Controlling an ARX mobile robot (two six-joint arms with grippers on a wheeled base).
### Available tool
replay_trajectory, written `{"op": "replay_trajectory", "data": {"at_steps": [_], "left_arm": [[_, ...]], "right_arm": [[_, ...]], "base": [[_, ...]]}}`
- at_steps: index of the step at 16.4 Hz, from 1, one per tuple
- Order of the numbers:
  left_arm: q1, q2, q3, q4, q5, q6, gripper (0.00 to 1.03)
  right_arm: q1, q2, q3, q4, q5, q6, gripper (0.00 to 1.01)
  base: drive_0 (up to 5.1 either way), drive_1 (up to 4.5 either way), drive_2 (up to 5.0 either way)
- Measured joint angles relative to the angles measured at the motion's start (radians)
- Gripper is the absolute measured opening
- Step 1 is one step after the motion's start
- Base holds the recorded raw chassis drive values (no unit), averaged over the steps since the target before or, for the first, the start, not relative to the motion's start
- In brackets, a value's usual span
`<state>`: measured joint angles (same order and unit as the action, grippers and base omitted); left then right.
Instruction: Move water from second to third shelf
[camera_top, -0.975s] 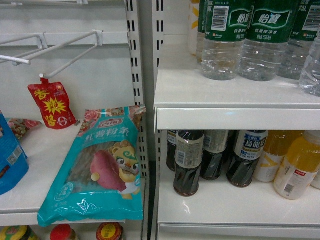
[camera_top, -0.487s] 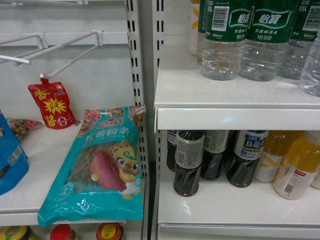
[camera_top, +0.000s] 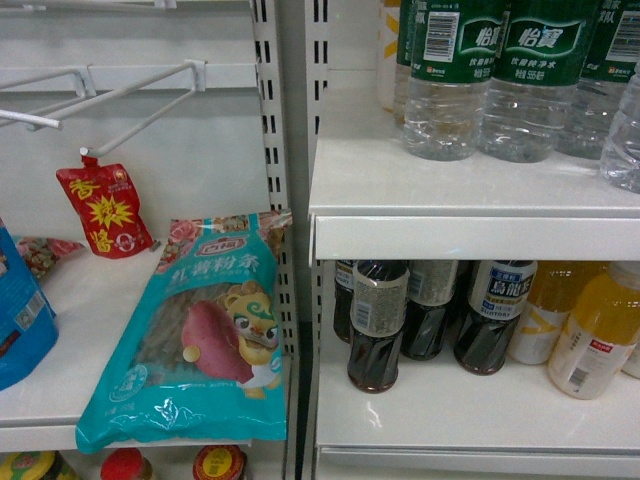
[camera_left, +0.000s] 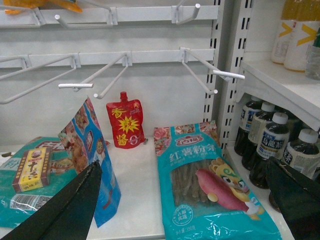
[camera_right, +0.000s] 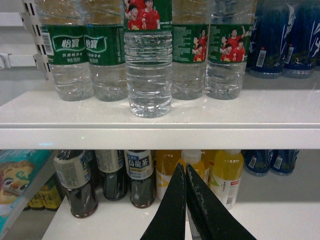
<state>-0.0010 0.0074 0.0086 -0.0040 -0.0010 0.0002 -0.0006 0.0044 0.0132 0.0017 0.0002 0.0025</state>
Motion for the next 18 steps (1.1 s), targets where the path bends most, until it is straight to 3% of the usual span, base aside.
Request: {"op": "replay_trajectory", "data": {"at_steps": [3,10,11,18], "left_arm": [[0.0,0.0,0.0,0.0,0.0,0.0,0.98],[0.0,0.0,0.0,0.0,0.0,0.0,0.98],[0.0,0.0,0.0,0.0,0.0,0.0,0.98],[0.0,0.0,0.0,0.0,0.0,0.0,0.98]], "right_arm": [[0.0,0.0,0.0,-0.005,0.0,-0.001,0.03],[0.0,0.0,0.0,-0.005,0.0,0.0,0.95],[0.0,0.0,0.0,-0.005,0.0,0.0,1.0],[0.0,0.0,0.0,-0.005,0.0,0.0,0.98]], "base": [[0.0,0.0,0.0],[0.0,0.0,0.0],[0.0,0.0,0.0],[0.0,0.0,0.0]]}}
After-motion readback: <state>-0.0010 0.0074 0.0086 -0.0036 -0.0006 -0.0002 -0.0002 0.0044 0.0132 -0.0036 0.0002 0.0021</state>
